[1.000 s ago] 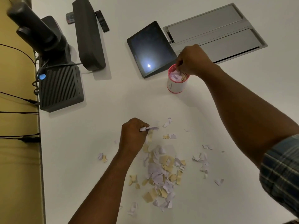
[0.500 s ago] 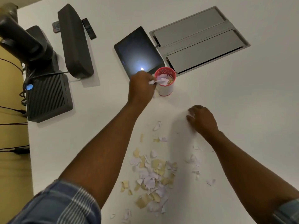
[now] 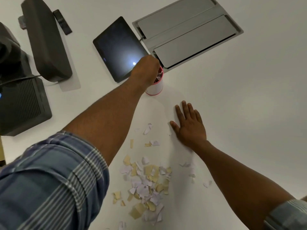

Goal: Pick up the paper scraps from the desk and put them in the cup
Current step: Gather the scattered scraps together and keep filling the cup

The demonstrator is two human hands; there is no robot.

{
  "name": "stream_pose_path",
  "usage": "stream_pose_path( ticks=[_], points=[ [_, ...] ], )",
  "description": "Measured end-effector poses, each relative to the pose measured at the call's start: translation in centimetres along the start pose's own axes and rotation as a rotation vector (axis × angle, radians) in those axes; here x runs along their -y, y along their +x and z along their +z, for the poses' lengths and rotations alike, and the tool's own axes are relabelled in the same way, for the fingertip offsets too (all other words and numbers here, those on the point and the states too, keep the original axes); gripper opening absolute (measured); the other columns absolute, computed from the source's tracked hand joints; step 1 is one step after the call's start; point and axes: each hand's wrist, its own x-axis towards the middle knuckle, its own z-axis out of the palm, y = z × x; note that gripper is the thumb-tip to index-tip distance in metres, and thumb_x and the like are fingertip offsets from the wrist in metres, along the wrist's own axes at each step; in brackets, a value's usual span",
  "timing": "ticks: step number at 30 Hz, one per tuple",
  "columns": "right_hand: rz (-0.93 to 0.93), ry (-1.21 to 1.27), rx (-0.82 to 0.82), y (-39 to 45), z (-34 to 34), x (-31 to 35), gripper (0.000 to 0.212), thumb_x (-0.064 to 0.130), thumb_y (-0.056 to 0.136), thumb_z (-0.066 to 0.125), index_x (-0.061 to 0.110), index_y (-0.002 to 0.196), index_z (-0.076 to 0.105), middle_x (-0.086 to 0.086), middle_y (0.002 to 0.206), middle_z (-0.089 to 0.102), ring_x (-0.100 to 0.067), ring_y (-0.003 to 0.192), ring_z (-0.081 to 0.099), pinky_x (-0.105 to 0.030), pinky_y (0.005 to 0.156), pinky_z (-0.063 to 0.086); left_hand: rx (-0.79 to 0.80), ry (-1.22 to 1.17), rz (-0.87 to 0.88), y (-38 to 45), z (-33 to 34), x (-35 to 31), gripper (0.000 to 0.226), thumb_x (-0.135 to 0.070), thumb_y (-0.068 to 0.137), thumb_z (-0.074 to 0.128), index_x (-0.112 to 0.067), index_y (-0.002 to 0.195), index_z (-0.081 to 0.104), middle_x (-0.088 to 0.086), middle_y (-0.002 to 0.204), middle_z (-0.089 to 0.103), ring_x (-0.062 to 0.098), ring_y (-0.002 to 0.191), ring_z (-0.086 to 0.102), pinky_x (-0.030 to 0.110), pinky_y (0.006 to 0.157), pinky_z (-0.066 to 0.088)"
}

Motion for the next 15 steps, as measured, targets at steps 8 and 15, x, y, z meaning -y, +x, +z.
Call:
stream_pose_path(
  ticks=[8, 15],
  points=[
    [0.018, -0.009, -0.037, 0.3, 0.7, 0.0, 0.069, 0.067, 0.091, -0.001, 0.032, 0.149, -0.015, 0.005, 0.158, -0.022, -0.013, 0.144, -0.023, -0.036, 0.118, -0.007, 0.101, 0.066, 0.104, 1.0, -1.3, 0.4, 0.036, -0.012, 0.077, 0.073, -0.005, 0.11, 0.064, 0.018, 0.105, 0.063, 0.031, 0.094, 0.062, 0.038, 0.078, 0.051],
    [0.009, -0.007, -0.028, 0.3, 0.5, 0.1, 0.07, 0.067, 0.09, -0.002, 0.032, 0.149, -0.015, 0.004, 0.158, -0.022, -0.014, 0.144, -0.022, -0.034, 0.116, -0.011, 0.162, -0.093, 0.071, 0.6, -3.4, 1.3, 0.041, -0.019, 0.077, 0.075, -0.016, 0.116, 0.065, 0.01, 0.113, 0.067, 0.027, 0.1, 0.063, 0.041, 0.088, 0.053]
  ],
)
